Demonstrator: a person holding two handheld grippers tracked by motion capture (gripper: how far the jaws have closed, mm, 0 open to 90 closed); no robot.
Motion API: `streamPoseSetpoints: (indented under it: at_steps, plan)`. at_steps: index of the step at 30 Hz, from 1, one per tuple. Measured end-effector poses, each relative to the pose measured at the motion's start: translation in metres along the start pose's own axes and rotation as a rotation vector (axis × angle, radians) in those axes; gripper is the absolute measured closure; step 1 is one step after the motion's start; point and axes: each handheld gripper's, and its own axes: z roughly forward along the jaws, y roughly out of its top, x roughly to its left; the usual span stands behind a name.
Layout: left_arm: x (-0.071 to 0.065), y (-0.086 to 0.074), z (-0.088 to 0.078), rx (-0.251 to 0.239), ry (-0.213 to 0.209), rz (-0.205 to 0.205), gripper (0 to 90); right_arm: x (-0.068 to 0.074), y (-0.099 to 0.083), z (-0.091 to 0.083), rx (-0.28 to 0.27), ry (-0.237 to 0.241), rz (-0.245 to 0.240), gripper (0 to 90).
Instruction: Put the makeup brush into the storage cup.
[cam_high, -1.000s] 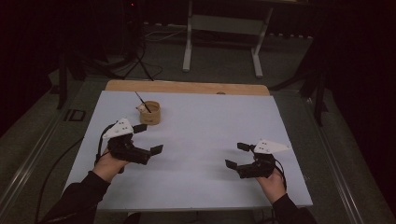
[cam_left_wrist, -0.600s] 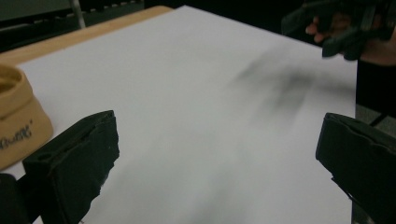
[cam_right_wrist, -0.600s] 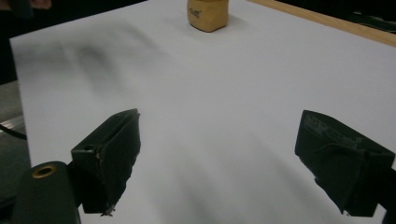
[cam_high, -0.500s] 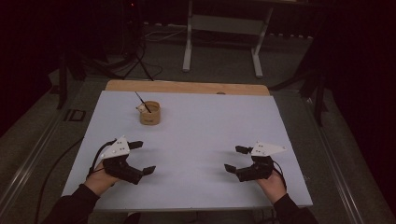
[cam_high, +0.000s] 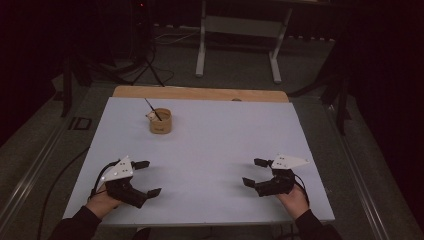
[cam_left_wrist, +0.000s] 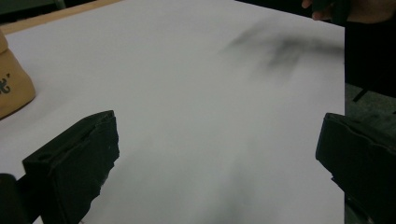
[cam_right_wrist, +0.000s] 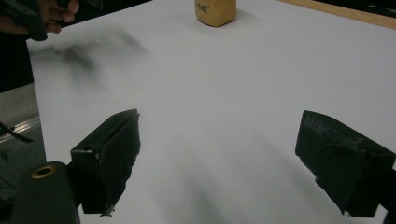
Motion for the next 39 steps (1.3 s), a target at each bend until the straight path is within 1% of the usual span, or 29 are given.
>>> streamPoseSetpoints:
  at_steps: [2, 5, 8, 10, 12, 13, 14, 16, 18, 19, 20, 21, 22, 23, 24, 25, 26, 28, 30, 31, 36, 39]
  plan:
    - [-0.003, -0.004, -0.002, 0.005, -0.011, 0.010, 0.0, -0.001, -0.001, -0.002, 0.002, -0.008, -0.015, 13.9]
    - [-0.002, -0.007, -0.007, -0.022, -0.018, -0.004, 0.0, -0.002, -0.004, -0.007, 0.001, -0.006, -0.025, 13.9]
    - [-0.002, -0.008, -0.011, -0.046, -0.015, -0.008, 0.0, -0.003, -0.008, -0.011, -0.021, 0.014, -0.030, 13.9]
    - [-0.002, -0.007, -0.015, -0.063, -0.021, -0.010, 0.0, -0.004, -0.011, -0.014, -0.038, 0.036, -0.049, 13.9]
    - [-0.003, -0.008, -0.019, -0.085, -0.014, -0.003, 0.0, -0.005, -0.013, -0.016, -0.047, 0.054, -0.037, 14.0]
    - [-0.003, -0.008, -0.021, -0.095, -0.018, -0.008, 0.0, -0.006, -0.014, -0.016, -0.047, 0.054, -0.038, 14.0]
    - [-0.003, -0.009, -0.022, -0.095, -0.013, -0.007, 0.0, -0.006, -0.014, -0.016, -0.043, 0.052, -0.034, 13.9]
    - [-0.003, -0.011, -0.025, -0.106, -0.013, -0.011, 0.0, -0.005, -0.015, -0.017, -0.041, 0.052, -0.045, 13.9]
    - [-0.002, -0.014, -0.027, -0.116, -0.002, -0.018, 0.0, -0.004, -0.017, -0.018, -0.041, 0.052, -0.058, 14.0]
    - [-0.002, -0.015, -0.028, -0.128, -0.004, -0.022, 0.0, -0.005, -0.018, -0.018, -0.044, 0.057, -0.055, 13.9]
    - [-0.002, -0.015, -0.028, -0.128, -0.004, -0.022, 0.0, -0.005, -0.018, -0.018, -0.044, 0.057, -0.055, 13.9]
    - [-0.001, -0.017, -0.029, -0.138, 0.003, -0.025, 0.0, -0.005, -0.019, -0.019, -0.052, 0.069, -0.046, 14.0]
    - [-0.001, -0.018, -0.029, -0.143, 0.001, -0.024, 0.0, -0.005, -0.019, -0.019, -0.066, 0.070, -0.058, 14.0]
    - [-0.001, -0.018, -0.029, -0.143, 0.001, -0.024, 0.0, -0.005, -0.019, -0.019, -0.066, 0.070, -0.058, 14.0]
    - [-0.001, -0.018, -0.029, -0.143, 0.001, -0.024, 0.0, -0.005, -0.019, -0.018, -0.068, 0.080, -0.061, 14.0]
    - [-0.001, -0.017, -0.028, -0.140, 0.004, -0.014, 0.0, -0.005, -0.019, -0.018, -0.068, 0.080, -0.061, 14.0]
    - [0.000, -0.017, -0.029, -0.147, 0.006, -0.012, 0.0, -0.004, -0.021, -0.015, -0.060, 0.090, -0.074, 14.0]
    - [0.000, -0.017, -0.029, -0.156, 0.009, -0.014, 0.0, -0.005, -0.022, -0.014, -0.054, 0.094, -0.070, 13.9]
    - [0.000, -0.018, -0.029, -0.160, 0.010, -0.017, 0.0, -0.006, -0.022, -0.014, -0.060, 0.103, -0.058, 13.9]
    - [0.001, -0.018, -0.029, -0.159, 0.010, -0.018, 0.0, -0.006, -0.022, -0.014, -0.059, 0.104, -0.051, 13.9]
    - [0.001, -0.020, -0.026, -0.145, 0.004, -0.018, 0.0, -0.006, -0.023, -0.014, -0.058, 0.099, -0.055, 13.9]
    - [0.000, -0.020, -0.026, -0.145, 0.002, -0.015, 0.0, -0.006, -0.023, -0.013, -0.055, 0.100, -0.055, 13.9]
